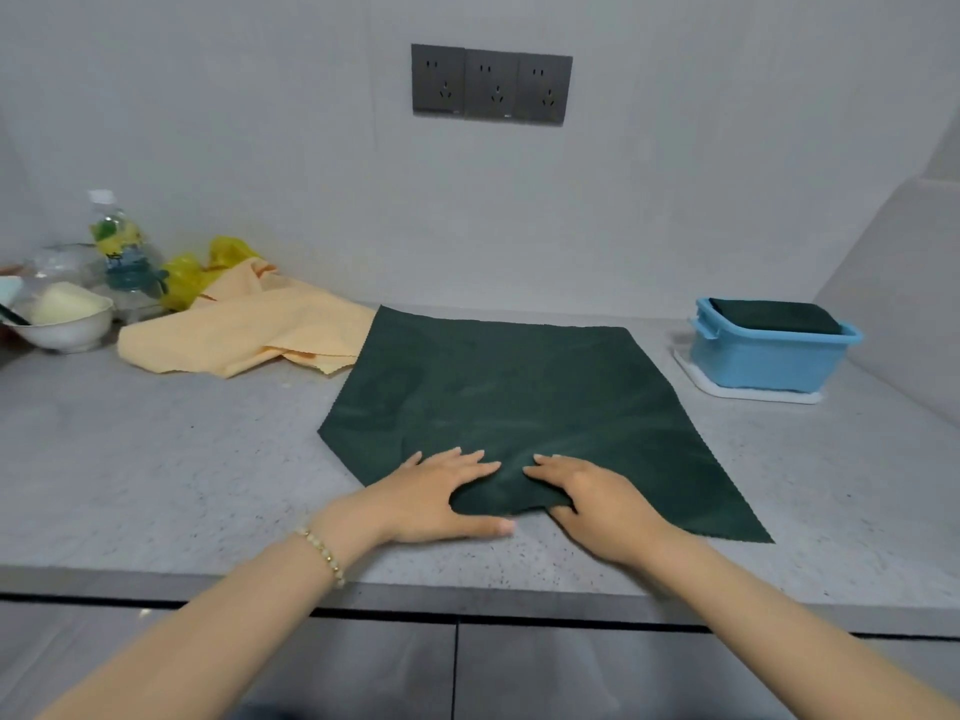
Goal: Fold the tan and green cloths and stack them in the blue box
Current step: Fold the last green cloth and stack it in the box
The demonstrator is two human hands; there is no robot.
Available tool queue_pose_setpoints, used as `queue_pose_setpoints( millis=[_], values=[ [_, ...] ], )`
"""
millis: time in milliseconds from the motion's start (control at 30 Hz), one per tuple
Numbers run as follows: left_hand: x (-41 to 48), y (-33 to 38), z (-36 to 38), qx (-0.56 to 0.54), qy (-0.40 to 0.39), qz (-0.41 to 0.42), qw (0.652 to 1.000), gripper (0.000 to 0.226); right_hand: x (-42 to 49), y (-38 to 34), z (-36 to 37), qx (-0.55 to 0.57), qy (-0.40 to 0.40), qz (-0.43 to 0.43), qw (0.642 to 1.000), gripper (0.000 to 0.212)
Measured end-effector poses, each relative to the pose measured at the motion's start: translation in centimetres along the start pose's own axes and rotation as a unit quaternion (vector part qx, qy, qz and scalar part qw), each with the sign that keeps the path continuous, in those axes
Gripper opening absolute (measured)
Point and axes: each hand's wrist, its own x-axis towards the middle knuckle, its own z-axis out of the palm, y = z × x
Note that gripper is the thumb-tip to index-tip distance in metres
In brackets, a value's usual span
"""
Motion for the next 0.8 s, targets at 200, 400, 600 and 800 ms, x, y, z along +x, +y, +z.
queue_pose_setpoints(
  millis=[200, 400, 600, 800],
  values=[
    [-1.5, -3.4, -1.0, 0.084, 0.049, -0.089, 0.991, 0.071, 0.6, 0.5, 0.0, -0.008, -0.017, -0.002, 1.000, 0.051],
    [-2.2, -4.9, -3.2, 0.180, 0.138, -0.016, 0.974, 0.029, 0.0, 2.1, -1.6, -0.021, -0.064, -0.016, 0.998, 0.062],
    [-1.6, -4.7, -5.1, 0.097, 0.134, 0.016, 0.986, 0.029, -1.3, 5.2, -4.4, -0.056, -0.086, 0.006, 0.995, 0.042],
    [-2.3, -3.7, -8.7, -0.067, -0.043, 0.039, 0.996, 0.021, -2.7, 7.4, -9.1, 0.105, -0.240, 0.005, 0.965, 0.036]
  ],
)
